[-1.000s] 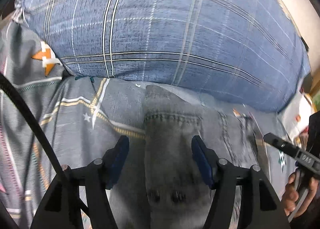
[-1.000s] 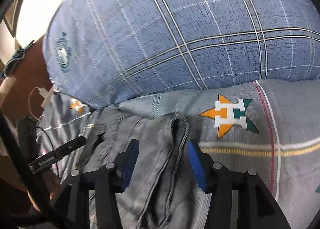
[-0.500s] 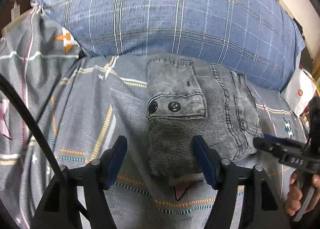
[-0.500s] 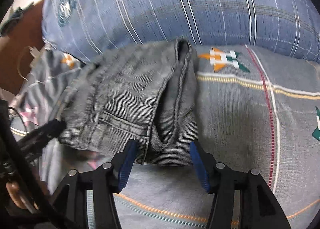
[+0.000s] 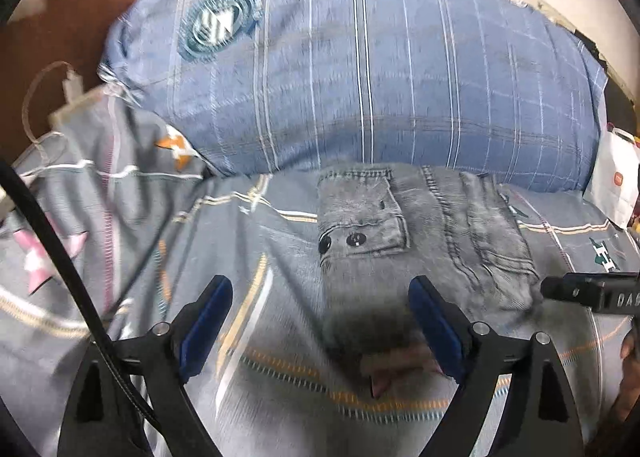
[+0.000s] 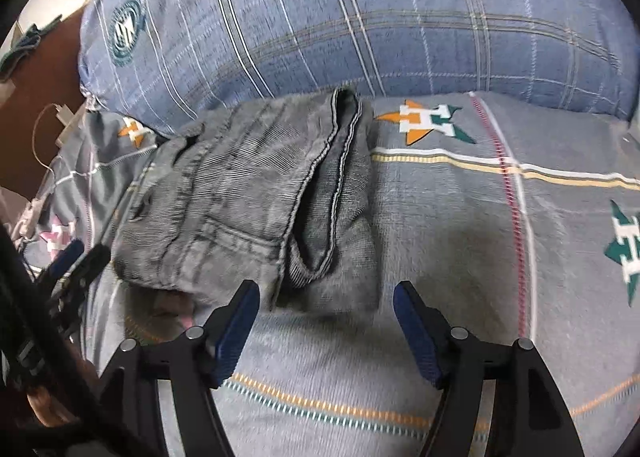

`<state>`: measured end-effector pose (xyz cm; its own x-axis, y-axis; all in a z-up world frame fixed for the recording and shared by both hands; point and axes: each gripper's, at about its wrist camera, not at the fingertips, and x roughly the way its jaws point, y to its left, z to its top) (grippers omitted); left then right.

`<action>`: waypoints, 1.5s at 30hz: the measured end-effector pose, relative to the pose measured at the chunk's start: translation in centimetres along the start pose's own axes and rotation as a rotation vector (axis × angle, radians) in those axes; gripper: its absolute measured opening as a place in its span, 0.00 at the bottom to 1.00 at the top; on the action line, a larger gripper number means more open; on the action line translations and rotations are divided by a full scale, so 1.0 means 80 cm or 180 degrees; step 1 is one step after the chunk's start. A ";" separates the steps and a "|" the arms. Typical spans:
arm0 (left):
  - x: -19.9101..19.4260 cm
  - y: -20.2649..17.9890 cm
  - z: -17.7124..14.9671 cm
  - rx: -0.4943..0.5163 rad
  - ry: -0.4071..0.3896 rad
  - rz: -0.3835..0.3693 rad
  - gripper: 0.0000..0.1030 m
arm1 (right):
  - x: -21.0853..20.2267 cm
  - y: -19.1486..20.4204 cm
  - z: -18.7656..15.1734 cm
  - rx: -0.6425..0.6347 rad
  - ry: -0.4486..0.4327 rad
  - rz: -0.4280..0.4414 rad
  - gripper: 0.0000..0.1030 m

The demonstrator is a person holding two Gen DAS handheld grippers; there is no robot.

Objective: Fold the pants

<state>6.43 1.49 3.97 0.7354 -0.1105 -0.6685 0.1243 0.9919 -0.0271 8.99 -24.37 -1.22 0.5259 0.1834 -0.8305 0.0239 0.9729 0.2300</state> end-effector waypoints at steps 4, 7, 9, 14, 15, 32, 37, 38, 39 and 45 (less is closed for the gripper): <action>-0.035 -0.006 -0.032 0.0029 -0.0187 0.0264 0.87 | -0.035 -0.001 -0.034 0.0154 -0.0144 0.0149 0.71; -0.052 -0.020 -0.044 0.0221 -0.0341 0.0606 0.87 | -0.059 0.000 -0.072 0.0249 -0.0268 0.0240 0.72; -0.069 -0.034 -0.052 0.0394 -0.0460 0.0699 0.87 | -0.067 0.001 -0.087 0.0250 -0.0318 0.0242 0.72; -0.086 -0.048 -0.063 0.0482 -0.0378 0.0660 0.87 | -0.080 0.012 -0.100 0.0086 -0.0467 0.0108 0.72; -0.084 -0.047 -0.064 0.0479 -0.0337 0.0616 0.87 | -0.079 0.015 -0.099 0.0048 -0.0468 0.0091 0.72; -0.061 -0.021 -0.081 -0.0021 -0.0134 0.0484 0.95 | -0.056 0.026 -0.102 -0.0091 -0.0349 0.0056 0.72; -0.071 -0.027 -0.080 0.0093 -0.0234 0.0510 0.96 | -0.057 0.032 -0.102 -0.0149 -0.0400 0.0060 0.72; -0.074 -0.028 -0.080 0.0110 -0.0255 0.0484 0.96 | -0.058 0.033 -0.102 -0.0146 -0.0416 0.0062 0.72; -0.075 -0.027 -0.079 0.0110 -0.0264 0.0472 0.96 | -0.059 0.032 -0.101 -0.0144 -0.0424 0.0068 0.72; -0.074 -0.025 -0.078 0.0109 -0.0204 0.0396 0.96 | -0.061 0.030 -0.101 -0.0122 -0.0446 0.0076 0.72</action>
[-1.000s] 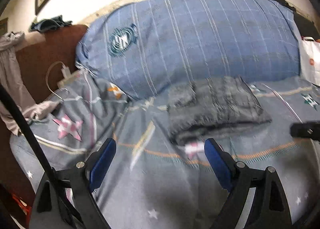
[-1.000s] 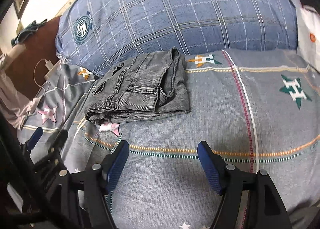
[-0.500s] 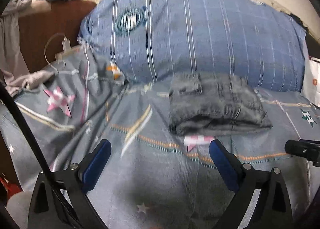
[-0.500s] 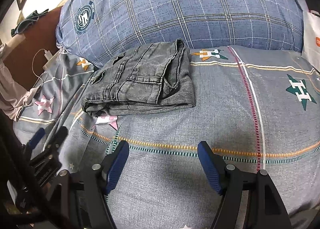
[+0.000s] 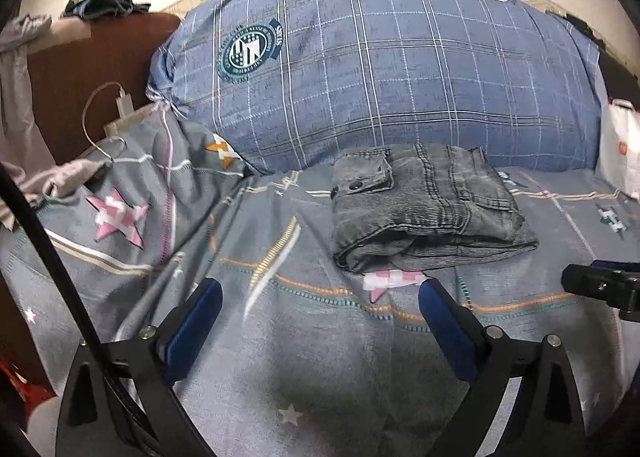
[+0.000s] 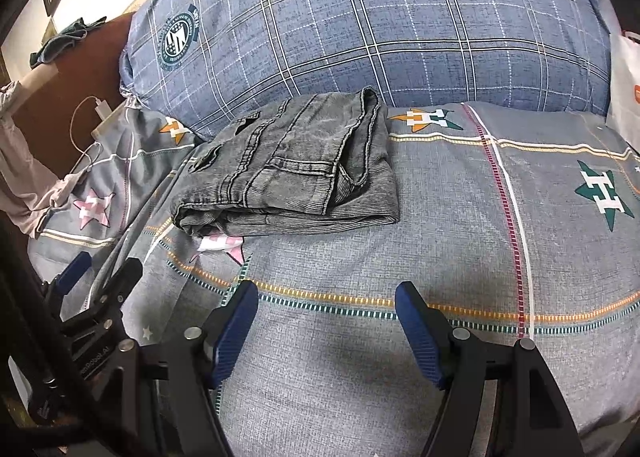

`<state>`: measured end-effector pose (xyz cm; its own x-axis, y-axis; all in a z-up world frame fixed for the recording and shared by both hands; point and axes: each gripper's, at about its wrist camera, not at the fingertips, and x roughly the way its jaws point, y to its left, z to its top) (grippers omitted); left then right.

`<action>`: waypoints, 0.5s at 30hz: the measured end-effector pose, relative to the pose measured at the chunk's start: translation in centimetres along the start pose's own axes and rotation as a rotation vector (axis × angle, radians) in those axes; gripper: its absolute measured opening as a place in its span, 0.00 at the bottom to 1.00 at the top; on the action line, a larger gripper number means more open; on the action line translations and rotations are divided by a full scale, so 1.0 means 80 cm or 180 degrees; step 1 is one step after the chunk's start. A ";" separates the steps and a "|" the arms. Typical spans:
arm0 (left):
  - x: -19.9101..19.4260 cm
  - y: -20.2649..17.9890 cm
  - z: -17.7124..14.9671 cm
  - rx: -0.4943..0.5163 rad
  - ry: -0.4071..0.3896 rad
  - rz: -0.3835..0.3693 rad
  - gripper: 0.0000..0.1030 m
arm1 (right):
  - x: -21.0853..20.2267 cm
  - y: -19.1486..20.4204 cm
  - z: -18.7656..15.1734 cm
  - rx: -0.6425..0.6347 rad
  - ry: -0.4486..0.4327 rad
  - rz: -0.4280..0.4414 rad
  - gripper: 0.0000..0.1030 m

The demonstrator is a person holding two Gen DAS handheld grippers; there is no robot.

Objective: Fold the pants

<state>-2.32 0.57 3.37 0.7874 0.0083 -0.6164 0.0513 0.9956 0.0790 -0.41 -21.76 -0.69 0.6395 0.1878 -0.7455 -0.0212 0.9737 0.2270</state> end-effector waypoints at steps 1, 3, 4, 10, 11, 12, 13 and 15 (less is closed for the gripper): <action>0.000 0.001 0.000 -0.0015 -0.0002 -0.0020 0.96 | -0.001 -0.001 0.001 0.0003 -0.0003 0.0003 0.72; -0.001 0.001 0.000 0.0002 -0.0024 0.0033 0.96 | -0.002 -0.001 0.001 0.0019 -0.0020 0.0002 0.72; -0.001 0.001 0.000 0.0007 -0.0034 0.0047 0.96 | -0.004 -0.001 0.001 0.0021 -0.0032 0.0006 0.72; -0.009 0.002 0.001 0.0007 -0.0132 0.0034 0.96 | -0.009 -0.001 0.002 0.0028 -0.0089 0.0009 0.72; -0.010 0.001 0.002 0.0007 -0.0140 0.0026 0.96 | -0.009 -0.001 0.002 0.0029 -0.0094 0.0014 0.72; -0.011 0.001 0.002 0.0008 -0.0144 0.0024 0.96 | -0.010 -0.001 0.002 0.0027 -0.0099 0.0019 0.72; -0.011 0.001 0.002 0.0009 -0.0147 0.0027 0.96 | -0.011 0.000 0.002 0.0023 -0.0108 0.0021 0.72; -0.010 0.000 0.002 0.0010 -0.0137 0.0021 0.96 | -0.012 0.000 0.002 0.0010 -0.0124 0.0024 0.72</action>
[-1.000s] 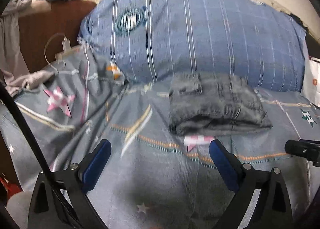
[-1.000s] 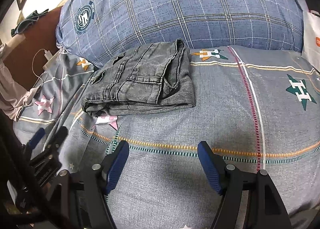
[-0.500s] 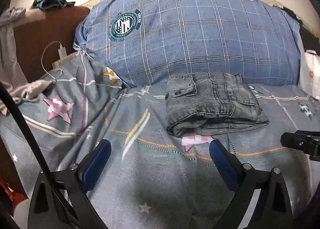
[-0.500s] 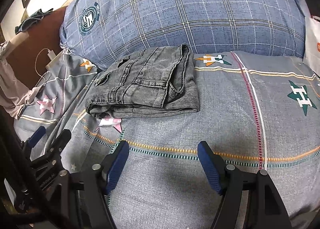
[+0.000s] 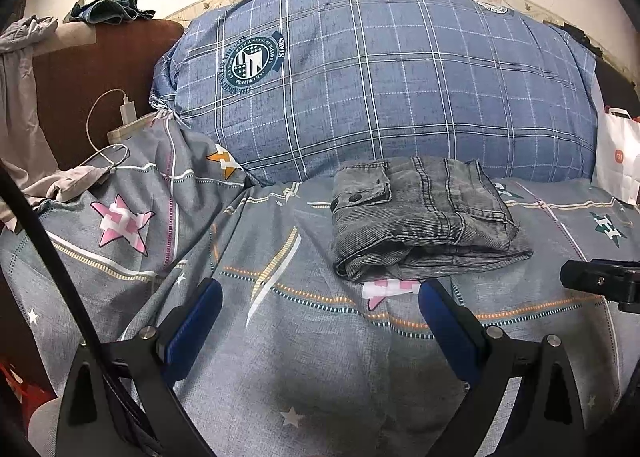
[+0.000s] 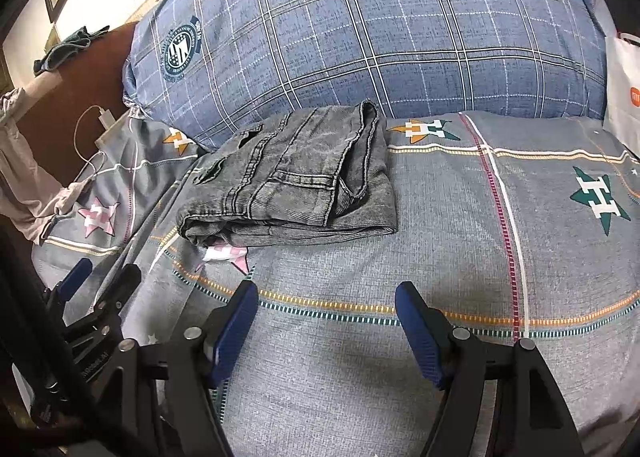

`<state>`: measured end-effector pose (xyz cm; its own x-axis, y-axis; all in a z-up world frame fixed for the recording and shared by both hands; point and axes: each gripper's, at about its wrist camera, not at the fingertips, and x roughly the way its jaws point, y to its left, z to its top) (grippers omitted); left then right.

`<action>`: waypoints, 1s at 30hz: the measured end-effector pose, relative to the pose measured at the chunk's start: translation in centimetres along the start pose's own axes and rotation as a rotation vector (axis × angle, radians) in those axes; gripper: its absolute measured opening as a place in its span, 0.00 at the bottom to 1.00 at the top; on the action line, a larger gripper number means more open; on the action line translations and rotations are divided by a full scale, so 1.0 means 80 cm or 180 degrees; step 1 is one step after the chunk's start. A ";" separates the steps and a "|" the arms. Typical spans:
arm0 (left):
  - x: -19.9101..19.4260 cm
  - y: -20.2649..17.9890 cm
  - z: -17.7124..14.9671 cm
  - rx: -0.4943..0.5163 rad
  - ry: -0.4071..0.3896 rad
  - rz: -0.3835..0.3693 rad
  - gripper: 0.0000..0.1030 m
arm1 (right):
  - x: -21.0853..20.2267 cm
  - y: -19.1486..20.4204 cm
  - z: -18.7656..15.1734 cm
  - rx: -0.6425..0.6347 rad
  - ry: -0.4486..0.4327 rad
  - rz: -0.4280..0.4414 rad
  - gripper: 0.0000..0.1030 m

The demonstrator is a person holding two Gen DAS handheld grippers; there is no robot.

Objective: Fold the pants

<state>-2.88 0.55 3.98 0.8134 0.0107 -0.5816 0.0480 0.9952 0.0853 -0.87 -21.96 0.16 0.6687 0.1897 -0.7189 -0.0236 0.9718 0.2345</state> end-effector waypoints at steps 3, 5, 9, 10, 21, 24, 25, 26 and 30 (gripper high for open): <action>0.003 -0.003 -0.001 0.0028 0.0040 0.0037 0.96 | -0.001 0.001 0.001 -0.0016 -0.0019 -0.0006 0.72; 0.004 -0.002 -0.002 0.0019 0.0051 0.0048 0.96 | 0.000 0.001 0.000 -0.0015 -0.0014 -0.0010 0.72; 0.006 -0.002 -0.002 0.0005 0.0071 0.0018 0.96 | -0.002 0.001 0.000 -0.0040 -0.0037 -0.0024 0.72; 0.007 -0.003 -0.001 0.0012 0.0084 0.0019 0.96 | -0.003 0.002 0.000 -0.0045 -0.0045 -0.0016 0.72; 0.018 0.001 0.002 -0.0078 0.0238 -0.0071 0.96 | 0.004 0.007 0.001 -0.0099 -0.0030 0.0058 0.72; 0.018 0.001 0.003 -0.0080 0.0226 -0.0083 0.96 | 0.005 0.010 0.001 -0.0119 -0.0037 0.0062 0.72; 0.018 0.001 0.003 -0.0074 0.0232 -0.0081 0.96 | 0.006 0.010 0.001 -0.0122 -0.0037 0.0060 0.72; 0.019 0.001 0.003 -0.0067 0.0240 -0.0081 0.96 | 0.006 0.010 0.001 -0.0123 -0.0032 0.0065 0.72; 0.021 -0.001 0.003 -0.0056 0.0259 -0.0067 0.96 | 0.009 0.011 0.001 -0.0129 -0.0014 0.0073 0.72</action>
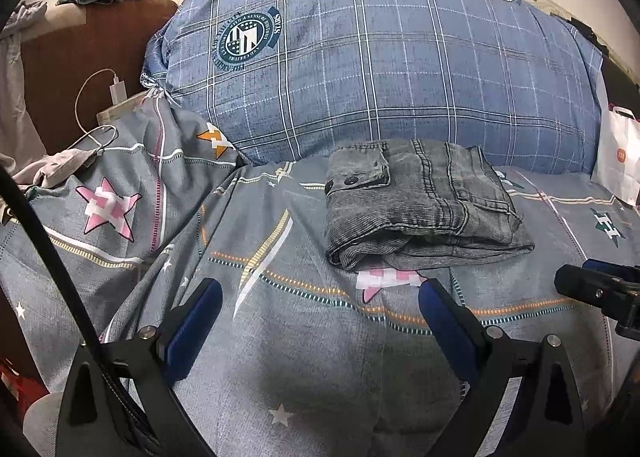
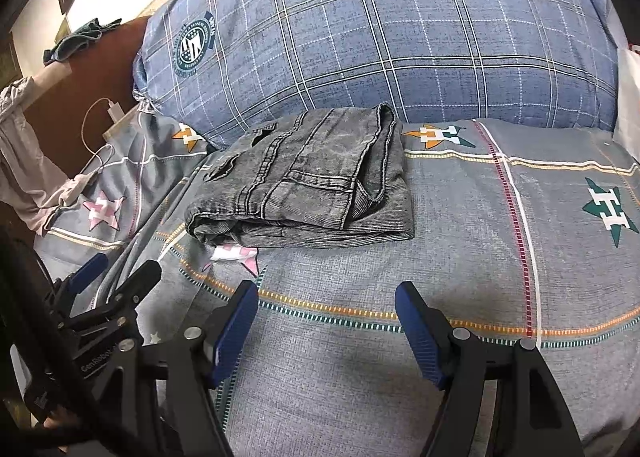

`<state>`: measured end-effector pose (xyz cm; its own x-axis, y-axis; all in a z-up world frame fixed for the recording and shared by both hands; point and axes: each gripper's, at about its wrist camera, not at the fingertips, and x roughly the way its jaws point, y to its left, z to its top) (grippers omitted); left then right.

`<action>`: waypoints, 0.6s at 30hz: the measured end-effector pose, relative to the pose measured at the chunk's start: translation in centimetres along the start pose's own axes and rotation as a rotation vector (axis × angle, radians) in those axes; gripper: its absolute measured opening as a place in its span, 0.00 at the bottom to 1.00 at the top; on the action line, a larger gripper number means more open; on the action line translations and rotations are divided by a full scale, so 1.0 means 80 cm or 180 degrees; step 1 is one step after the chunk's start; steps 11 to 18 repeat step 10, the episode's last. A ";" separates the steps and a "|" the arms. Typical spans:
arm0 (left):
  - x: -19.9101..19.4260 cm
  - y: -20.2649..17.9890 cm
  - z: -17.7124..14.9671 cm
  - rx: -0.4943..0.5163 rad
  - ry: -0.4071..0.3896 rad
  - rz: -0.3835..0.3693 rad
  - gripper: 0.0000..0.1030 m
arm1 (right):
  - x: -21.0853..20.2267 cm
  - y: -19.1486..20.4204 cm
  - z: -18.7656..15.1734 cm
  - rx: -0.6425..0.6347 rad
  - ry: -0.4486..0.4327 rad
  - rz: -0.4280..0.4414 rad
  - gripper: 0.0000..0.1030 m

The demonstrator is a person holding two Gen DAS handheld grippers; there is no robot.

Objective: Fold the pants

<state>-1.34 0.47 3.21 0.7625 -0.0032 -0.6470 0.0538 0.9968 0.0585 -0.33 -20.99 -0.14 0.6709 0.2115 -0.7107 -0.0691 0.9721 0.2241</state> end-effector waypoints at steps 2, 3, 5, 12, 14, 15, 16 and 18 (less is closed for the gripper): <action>0.000 0.000 0.000 -0.0004 -0.0002 0.0018 0.96 | 0.003 0.000 -0.001 -0.0005 0.0020 -0.0010 0.72; 0.001 0.000 0.001 -0.0004 -0.0004 0.0019 0.96 | 0.005 0.000 -0.001 -0.0009 0.0035 -0.0016 0.72; 0.001 -0.001 0.000 0.0003 -0.0008 0.0033 0.96 | 0.007 0.000 -0.002 -0.0013 0.0054 -0.0022 0.72; 0.003 0.003 0.000 -0.0008 -0.0012 0.0024 0.96 | 0.011 0.000 -0.003 -0.0024 0.0079 -0.0019 0.72; 0.003 0.003 0.000 -0.0008 -0.0012 0.0024 0.96 | 0.011 0.000 -0.003 -0.0024 0.0079 -0.0019 0.72; 0.003 0.003 0.000 -0.0008 -0.0012 0.0024 0.96 | 0.011 0.000 -0.003 -0.0024 0.0079 -0.0019 0.72; 0.003 0.003 0.000 -0.0008 -0.0012 0.0024 0.96 | 0.011 0.000 -0.003 -0.0024 0.0079 -0.0019 0.72; 0.003 0.003 0.000 -0.0008 -0.0012 0.0024 0.96 | 0.011 0.000 -0.003 -0.0024 0.0079 -0.0019 0.72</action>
